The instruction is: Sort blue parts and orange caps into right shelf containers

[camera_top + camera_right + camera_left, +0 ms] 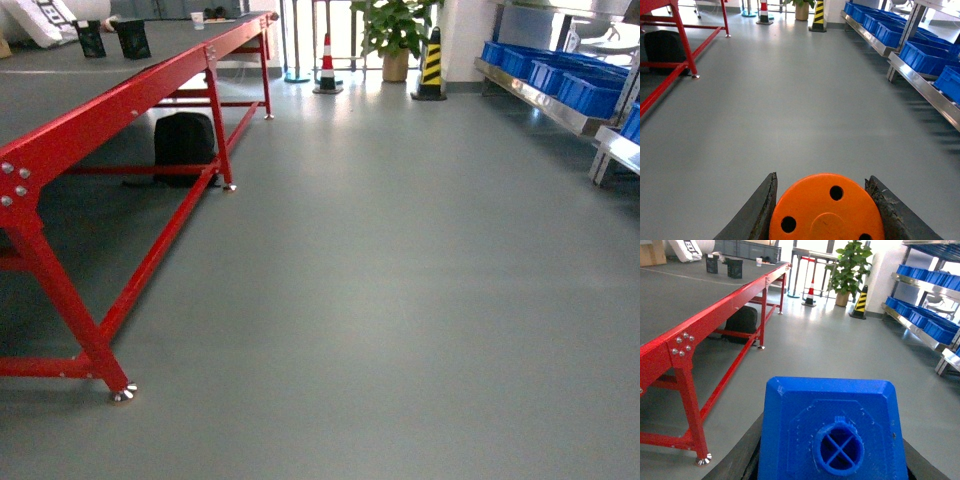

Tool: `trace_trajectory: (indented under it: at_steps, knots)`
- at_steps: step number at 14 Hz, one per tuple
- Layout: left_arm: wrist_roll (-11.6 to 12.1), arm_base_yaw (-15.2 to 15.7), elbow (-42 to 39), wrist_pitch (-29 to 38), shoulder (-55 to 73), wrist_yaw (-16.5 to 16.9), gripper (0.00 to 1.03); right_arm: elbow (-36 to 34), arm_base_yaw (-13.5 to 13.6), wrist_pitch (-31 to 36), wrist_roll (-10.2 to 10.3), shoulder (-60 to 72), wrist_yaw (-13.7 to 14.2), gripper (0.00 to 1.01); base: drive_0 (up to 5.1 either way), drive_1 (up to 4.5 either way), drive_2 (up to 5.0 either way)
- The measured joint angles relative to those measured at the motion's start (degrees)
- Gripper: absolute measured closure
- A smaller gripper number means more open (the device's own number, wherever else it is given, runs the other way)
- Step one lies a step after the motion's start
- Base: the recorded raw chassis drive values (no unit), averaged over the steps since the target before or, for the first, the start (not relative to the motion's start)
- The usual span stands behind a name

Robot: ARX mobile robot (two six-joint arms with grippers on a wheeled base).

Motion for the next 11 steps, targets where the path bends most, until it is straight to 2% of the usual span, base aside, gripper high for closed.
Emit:
trace_trajectory:
  at_steps: [3,11]
  knots:
    - [0.00,-0.09,0.00,-0.15,0.13,0.02,0.58,0.00,0.02,-0.11,0.00,0.02,0.09,0.57,5.0,-2.36,-2.4]
    - [0.00,-0.09,-0.02,-0.17,0.15,0.00,0.58,0.00,0.02,0.09,0.00,0.02,-0.02,0.57,0.3,4.59,-4.0]
